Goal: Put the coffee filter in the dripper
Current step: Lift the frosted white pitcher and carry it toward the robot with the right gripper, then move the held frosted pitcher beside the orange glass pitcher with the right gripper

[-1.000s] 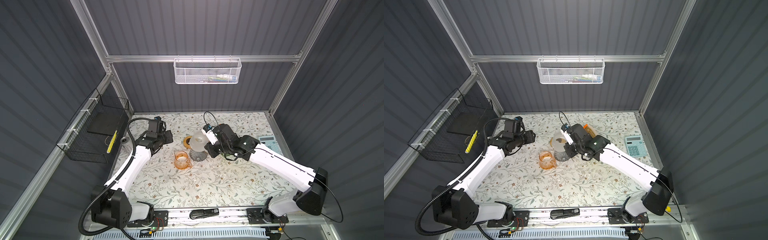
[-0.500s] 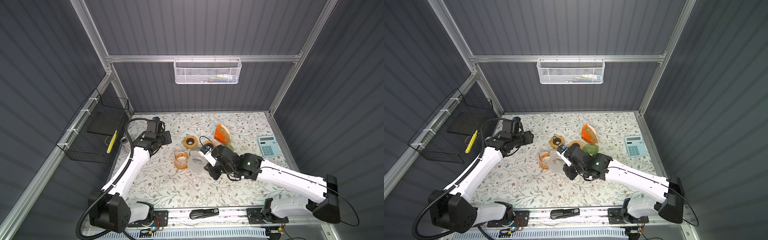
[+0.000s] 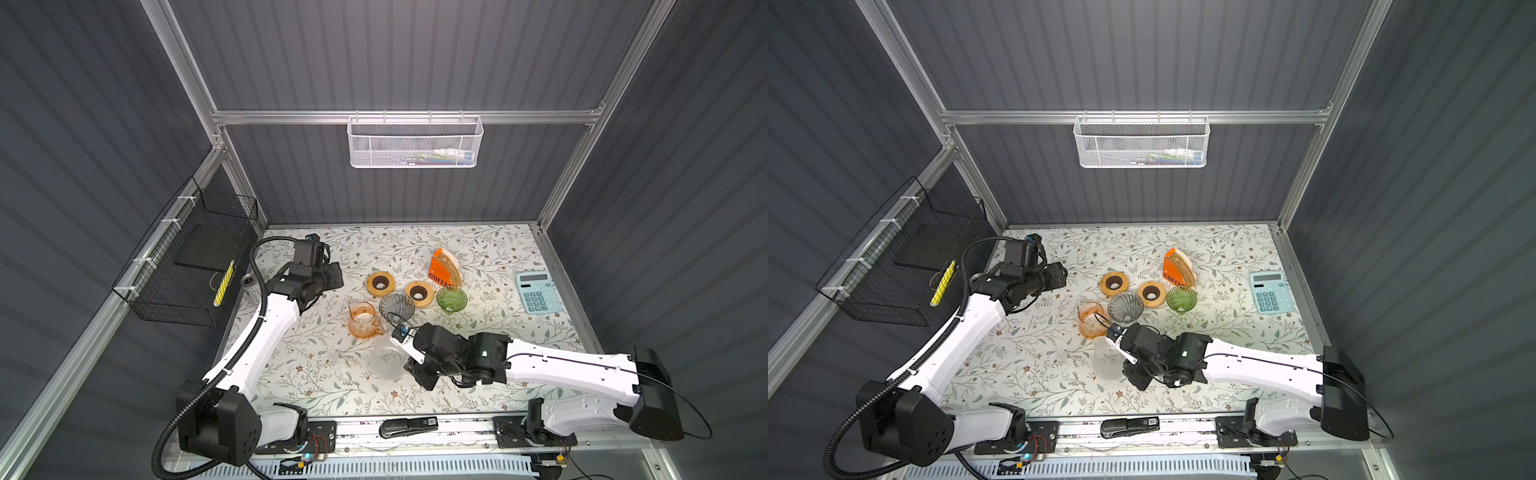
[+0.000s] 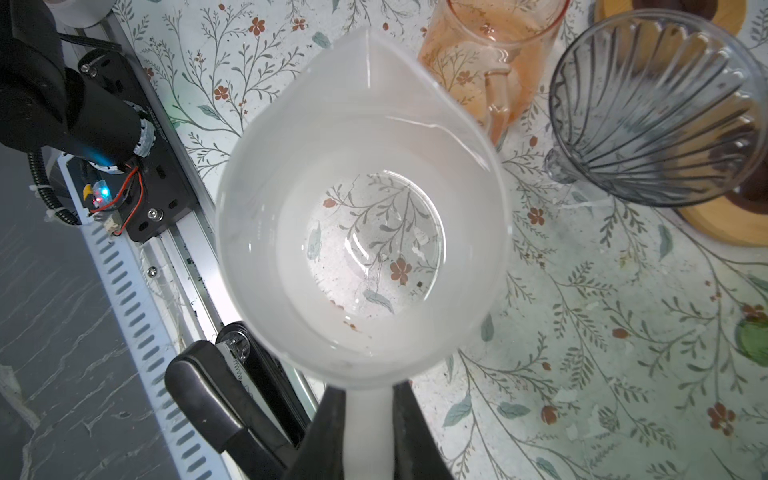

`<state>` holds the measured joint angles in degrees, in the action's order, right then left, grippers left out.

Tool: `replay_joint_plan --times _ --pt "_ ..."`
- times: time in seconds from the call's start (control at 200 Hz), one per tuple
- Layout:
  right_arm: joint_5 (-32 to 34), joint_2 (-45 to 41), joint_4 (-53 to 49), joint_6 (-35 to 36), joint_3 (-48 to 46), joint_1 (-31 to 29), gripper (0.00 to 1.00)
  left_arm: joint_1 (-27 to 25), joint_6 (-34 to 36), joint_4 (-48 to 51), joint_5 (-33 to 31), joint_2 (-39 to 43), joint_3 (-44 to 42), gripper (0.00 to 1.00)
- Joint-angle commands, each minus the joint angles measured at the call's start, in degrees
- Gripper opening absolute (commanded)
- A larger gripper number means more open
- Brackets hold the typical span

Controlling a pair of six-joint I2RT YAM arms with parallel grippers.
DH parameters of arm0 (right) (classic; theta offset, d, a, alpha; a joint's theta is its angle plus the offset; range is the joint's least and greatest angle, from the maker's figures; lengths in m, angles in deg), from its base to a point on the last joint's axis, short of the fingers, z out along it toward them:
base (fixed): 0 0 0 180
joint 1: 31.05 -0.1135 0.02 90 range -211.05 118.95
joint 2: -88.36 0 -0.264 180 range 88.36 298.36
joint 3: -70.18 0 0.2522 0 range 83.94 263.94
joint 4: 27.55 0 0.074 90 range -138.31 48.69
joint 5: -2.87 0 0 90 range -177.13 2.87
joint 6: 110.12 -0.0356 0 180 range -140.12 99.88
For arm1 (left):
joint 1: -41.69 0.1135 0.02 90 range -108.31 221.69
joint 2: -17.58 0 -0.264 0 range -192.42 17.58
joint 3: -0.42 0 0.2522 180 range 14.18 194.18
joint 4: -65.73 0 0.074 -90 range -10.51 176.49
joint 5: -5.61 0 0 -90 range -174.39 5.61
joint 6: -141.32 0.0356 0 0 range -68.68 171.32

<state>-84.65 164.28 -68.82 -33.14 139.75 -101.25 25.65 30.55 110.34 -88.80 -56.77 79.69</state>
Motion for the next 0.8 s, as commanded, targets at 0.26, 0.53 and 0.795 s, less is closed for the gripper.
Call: replay_joint_plan --times 0.26,0.53,0.795 --pt "-4.6 10.8 9.9 4.8 6.1 -0.2 0.00 0.3 0.2 2.6 0.4 1.8 -0.6 0.56" --pt "-7.1 17.0 11.3 7.2 10.5 -0.3 0.00 0.3 0.6 7.9 -2.6 3.7 -1.3 0.57" --pt "-8.5 21.2 12.1 10.6 13.2 -0.3 0.00 0.3 0.6 11.5 -5.7 4.1 -0.9 0.57"
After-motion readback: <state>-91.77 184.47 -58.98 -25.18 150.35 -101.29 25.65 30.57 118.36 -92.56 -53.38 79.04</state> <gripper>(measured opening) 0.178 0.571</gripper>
